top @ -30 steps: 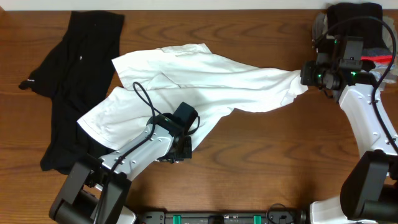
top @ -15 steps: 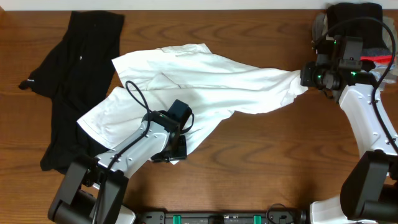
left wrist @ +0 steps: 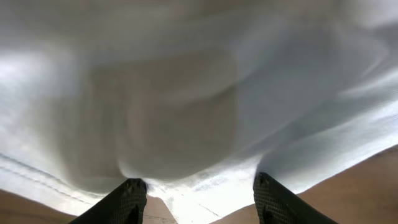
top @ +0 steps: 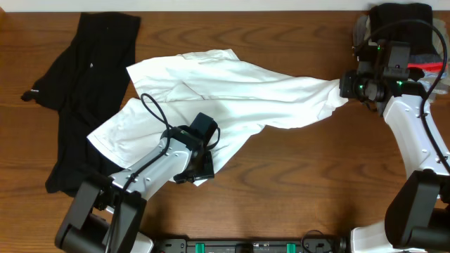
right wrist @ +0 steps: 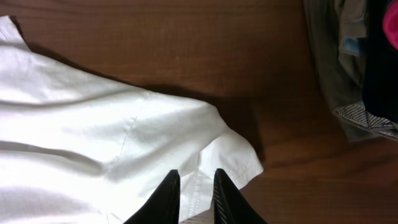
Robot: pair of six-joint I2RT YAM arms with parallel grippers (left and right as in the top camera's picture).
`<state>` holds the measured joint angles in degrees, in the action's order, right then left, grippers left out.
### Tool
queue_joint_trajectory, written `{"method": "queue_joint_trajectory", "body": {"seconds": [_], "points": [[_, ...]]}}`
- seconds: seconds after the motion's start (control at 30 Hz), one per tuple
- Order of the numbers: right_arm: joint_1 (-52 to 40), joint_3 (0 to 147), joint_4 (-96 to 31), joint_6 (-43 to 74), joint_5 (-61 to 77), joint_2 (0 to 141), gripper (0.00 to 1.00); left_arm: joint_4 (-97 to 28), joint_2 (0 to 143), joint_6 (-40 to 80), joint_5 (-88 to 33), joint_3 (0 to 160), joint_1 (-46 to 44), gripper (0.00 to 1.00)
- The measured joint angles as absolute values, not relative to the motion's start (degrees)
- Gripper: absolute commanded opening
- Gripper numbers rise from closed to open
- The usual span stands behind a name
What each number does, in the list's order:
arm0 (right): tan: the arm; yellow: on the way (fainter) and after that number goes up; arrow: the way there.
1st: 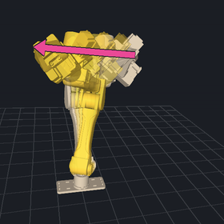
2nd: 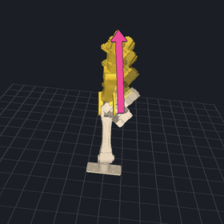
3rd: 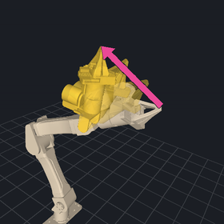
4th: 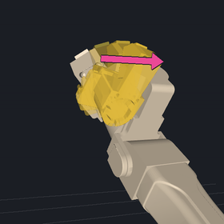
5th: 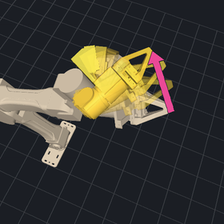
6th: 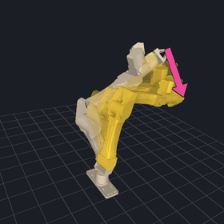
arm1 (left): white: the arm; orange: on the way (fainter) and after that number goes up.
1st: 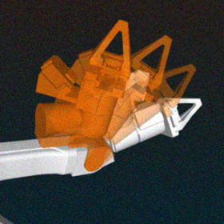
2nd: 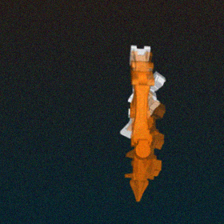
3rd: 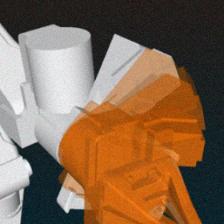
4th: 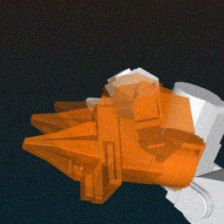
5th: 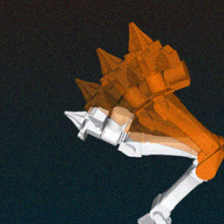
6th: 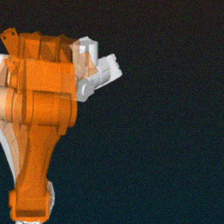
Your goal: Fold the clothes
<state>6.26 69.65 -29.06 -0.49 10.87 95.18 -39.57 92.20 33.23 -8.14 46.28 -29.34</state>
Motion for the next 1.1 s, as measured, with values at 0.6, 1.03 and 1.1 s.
{"method": "queue_joint_trajectory", "body": {"seconds": [0.6, 1.03, 1.1], "points": [[6.26, 69.71, -30.92, -0.49, 11.16, 95.18, 0.19, -52.93, 93.06, 26.92, -9.47, 54.76, -24.12, 0.06], [5.58, 69.73, -40.47, -0.16, 17.04, 95.18, 0.3, -56.05, 82.67, 21.28, -3.16, 64.34, -23.24, 0.06], [3.75, 69.71, -41.67, -0.43, 17.37, 95.18, 0.38, -55.77, 82.13, 20.99, -1.54, 64.34, -23.24, 0.06]]}}
